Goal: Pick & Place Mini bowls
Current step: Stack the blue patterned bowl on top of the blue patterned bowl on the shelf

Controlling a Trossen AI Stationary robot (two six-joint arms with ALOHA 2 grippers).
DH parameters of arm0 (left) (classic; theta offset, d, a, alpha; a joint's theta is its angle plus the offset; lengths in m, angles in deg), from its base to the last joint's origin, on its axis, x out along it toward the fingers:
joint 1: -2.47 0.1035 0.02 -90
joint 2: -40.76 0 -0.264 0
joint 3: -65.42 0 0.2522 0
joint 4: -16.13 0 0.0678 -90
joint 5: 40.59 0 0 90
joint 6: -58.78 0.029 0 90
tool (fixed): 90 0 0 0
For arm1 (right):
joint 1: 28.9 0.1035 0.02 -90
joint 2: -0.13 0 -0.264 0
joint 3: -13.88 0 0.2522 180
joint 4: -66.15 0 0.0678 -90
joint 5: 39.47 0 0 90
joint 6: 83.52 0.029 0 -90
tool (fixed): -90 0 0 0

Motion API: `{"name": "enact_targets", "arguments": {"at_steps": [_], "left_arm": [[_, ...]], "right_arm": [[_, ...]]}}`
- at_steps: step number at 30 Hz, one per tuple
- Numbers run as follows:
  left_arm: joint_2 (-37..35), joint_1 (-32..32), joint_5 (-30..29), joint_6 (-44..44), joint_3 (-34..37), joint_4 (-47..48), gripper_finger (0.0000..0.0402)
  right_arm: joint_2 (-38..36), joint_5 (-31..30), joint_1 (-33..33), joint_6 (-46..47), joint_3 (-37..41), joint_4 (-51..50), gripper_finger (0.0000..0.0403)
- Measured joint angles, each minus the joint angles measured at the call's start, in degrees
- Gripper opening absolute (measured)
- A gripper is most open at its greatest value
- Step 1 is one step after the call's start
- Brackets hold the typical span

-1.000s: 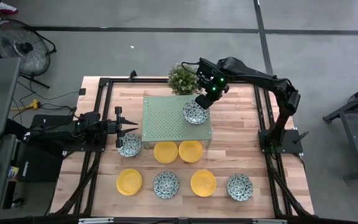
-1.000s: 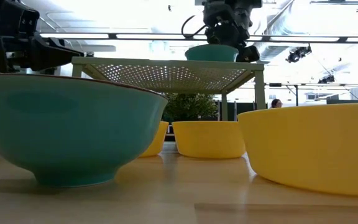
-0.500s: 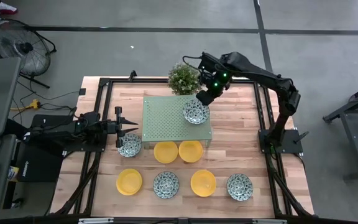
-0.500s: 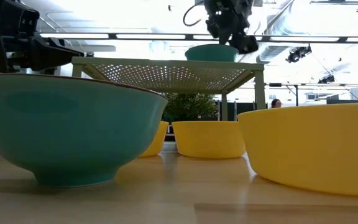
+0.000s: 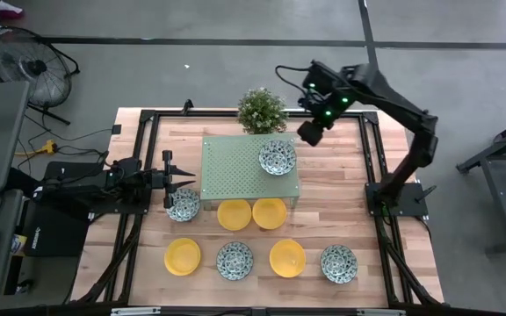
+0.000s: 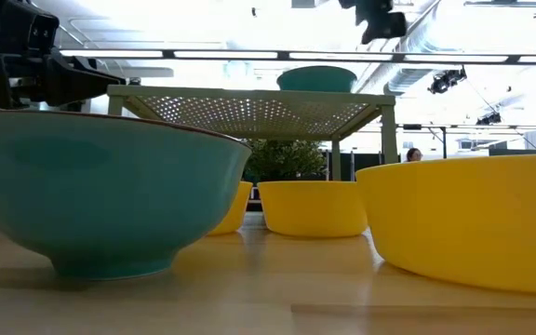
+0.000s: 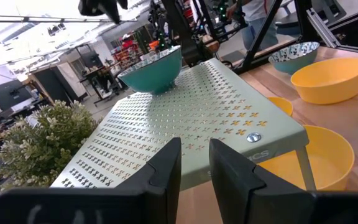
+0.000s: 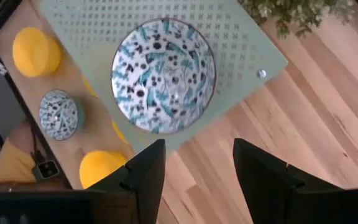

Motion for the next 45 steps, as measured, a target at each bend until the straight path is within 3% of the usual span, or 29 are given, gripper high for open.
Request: {"name": "enact_targets", "arguments": {"at_steps": [11, 25, 36, 45], "left_arm": [[0.0, -0.01, -0.01, 0.0, 0.0, 0.0, 0.0078], [0.0, 0.0, -0.01, -0.01, 0.01, -0.01, 0.0078], [0.0, 0.0, -0.01, 0.0, 0.02, 0.0, 0.0078], [0.0, -0.02, -0.02, 0.0, 0.02, -0.01, 0.0078]], "right_arm": [[-14.77, -7.02, 2.14, 0.91, 9.07, 0.16, 0.0177], [-32.5, -8.71, 11.68, 9.73, 36.18, 2.12, 0.0177], [-37.84, -7.59, 22.13, 17.27, 52.38, 8.53, 0.0177], [-37.82, -2.84, 30.75, 21.48, 63.99, 21.29, 0.0177]]}}
